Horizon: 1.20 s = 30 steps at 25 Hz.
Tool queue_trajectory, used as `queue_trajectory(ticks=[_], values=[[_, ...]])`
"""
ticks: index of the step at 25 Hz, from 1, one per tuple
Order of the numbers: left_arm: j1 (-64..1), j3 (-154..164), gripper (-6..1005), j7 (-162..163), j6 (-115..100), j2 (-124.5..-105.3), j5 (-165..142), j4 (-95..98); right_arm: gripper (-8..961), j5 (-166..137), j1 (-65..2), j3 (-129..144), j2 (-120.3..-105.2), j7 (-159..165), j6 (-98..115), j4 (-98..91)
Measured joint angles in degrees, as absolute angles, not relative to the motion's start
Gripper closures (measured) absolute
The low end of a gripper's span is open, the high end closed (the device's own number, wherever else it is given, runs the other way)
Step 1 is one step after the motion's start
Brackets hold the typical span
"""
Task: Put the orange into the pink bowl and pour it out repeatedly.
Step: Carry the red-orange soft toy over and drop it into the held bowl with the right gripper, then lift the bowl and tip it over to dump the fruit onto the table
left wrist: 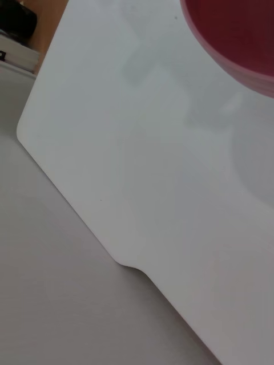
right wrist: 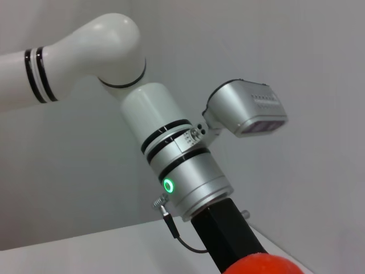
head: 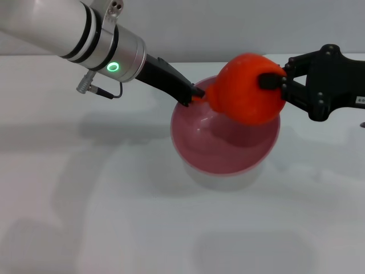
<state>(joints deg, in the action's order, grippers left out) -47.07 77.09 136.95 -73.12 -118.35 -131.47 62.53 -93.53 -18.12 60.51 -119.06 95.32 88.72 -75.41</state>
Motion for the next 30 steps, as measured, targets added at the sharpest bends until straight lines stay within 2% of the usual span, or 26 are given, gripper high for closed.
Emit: queue_trajectory(ticks=[11, 16, 22, 27, 30], values=[[-47.1, 77.2, 954, 136.9, -73.3, -118.20, -131.7, 62.1, 779, -93.4, -18.4, 61.1, -119.05, 95.3, 85.9, -73.8], [-47.1, 77.2, 953, 136.9, -73.4, -118.16, -131.7, 62.1, 545, -92.1, -18.1, 61.1, -119.10, 94.8, 85.7, -73.5], [-46.8, 77.4, 955, 136.9, -73.4, -118.10, -131.7, 62.0, 312, -83.4, -16.2, 60.7, -119.05, 88.4, 85.7, -71.6], [-46.2, 77.0, 955, 136.9, -73.1, -118.03, -131.8, 62.0, 248, -76.6, -14.8, 60.3, -119.05, 82.7, 85.0, -69.2], [-46.1, 77.0, 955, 136.9, -72.8, -118.03, -131.8, 61.7, 248, -68.2, -13.4, 60.3, -119.04, 75.6, 84.8, -64.9]])
